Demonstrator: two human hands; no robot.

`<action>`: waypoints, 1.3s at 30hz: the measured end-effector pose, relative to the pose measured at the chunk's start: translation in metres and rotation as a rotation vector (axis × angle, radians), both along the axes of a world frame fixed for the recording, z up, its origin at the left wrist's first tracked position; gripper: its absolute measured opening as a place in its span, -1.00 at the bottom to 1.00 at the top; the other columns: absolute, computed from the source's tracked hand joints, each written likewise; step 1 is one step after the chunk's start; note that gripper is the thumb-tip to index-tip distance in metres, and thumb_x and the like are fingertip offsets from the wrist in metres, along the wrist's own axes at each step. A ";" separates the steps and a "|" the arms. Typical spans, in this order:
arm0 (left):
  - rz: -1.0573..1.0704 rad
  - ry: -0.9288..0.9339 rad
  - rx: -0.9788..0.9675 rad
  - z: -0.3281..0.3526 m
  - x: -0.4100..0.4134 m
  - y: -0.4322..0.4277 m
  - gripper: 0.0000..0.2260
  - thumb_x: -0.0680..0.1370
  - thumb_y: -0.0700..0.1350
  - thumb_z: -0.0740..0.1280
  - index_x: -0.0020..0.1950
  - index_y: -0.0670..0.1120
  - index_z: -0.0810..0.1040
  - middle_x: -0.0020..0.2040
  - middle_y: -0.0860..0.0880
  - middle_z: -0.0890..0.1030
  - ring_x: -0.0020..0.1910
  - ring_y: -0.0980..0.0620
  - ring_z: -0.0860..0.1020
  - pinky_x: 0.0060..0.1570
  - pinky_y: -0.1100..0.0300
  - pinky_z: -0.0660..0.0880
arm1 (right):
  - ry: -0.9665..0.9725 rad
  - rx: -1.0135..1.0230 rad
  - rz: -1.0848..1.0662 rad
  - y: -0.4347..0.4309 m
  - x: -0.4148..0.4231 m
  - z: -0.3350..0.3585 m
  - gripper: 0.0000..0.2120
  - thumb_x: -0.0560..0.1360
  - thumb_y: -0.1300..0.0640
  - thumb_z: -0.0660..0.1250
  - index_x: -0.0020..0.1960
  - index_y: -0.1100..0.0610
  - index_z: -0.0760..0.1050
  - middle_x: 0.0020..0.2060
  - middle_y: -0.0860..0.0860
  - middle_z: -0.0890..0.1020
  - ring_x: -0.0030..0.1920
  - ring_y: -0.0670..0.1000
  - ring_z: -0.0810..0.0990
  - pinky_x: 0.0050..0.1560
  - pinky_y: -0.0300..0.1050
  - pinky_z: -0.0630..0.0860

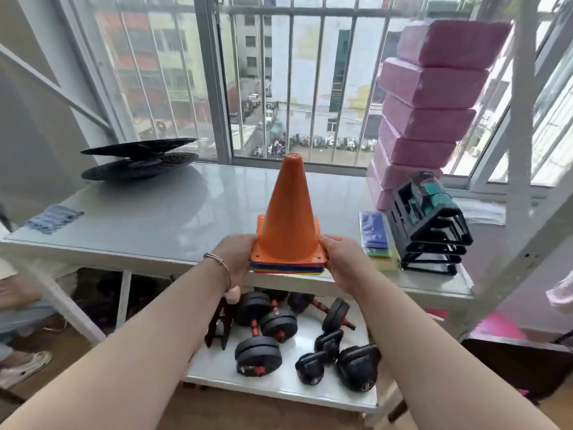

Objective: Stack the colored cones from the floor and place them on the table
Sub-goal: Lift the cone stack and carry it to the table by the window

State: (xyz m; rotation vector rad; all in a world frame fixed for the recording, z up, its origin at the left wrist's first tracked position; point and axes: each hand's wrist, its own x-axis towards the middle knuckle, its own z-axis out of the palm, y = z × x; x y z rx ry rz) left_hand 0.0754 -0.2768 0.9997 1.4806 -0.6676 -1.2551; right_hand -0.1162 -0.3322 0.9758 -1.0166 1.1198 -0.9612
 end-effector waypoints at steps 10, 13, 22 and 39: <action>0.027 -0.002 0.017 -0.003 0.018 -0.051 -0.89 0.51 -0.27 0.30 -0.21 -0.20 0.56 -0.34 -0.09 0.57 -0.43 0.04 0.52 -0.32 0.14 0.50 | 0.045 -0.011 0.044 -0.049 0.016 -0.004 -0.79 0.58 0.22 0.26 -0.15 0.27 0.61 -0.31 0.14 0.57 -0.31 0.06 0.47 -0.28 -0.11 0.39; 0.001 0.006 0.017 -0.005 0.030 -0.073 -0.90 0.51 -0.26 0.30 -0.18 -0.21 0.57 -0.29 -0.10 0.58 -0.36 0.00 0.52 -0.30 0.14 0.52 | 0.086 0.003 0.015 -0.067 0.026 -0.005 -0.80 0.51 0.20 0.32 -0.27 0.21 0.58 -0.33 0.14 0.53 -0.27 0.08 0.46 -0.19 -0.05 0.43; -0.153 -0.111 0.013 -0.007 0.072 -0.139 -0.80 0.58 -0.21 0.23 -0.26 -0.12 0.48 -0.34 -0.03 0.49 -0.50 0.13 0.50 -0.49 0.29 0.47 | 0.130 0.077 -0.233 -0.123 0.070 -0.015 -0.61 0.07 0.06 0.41 -0.12 0.12 0.54 -0.28 0.14 0.49 -0.26 0.10 0.44 -0.21 0.03 0.39; -0.131 -0.144 0.035 -0.025 0.092 -0.232 -0.82 0.53 -0.26 0.25 -0.29 -0.20 0.45 -0.37 -0.13 0.47 -0.46 -0.01 0.49 -0.33 0.11 0.55 | 0.224 0.062 -0.320 -0.221 0.091 -0.035 -0.82 0.15 0.23 0.28 -0.24 0.11 0.44 -0.33 0.13 0.34 -0.23 0.08 0.31 -0.23 0.03 0.27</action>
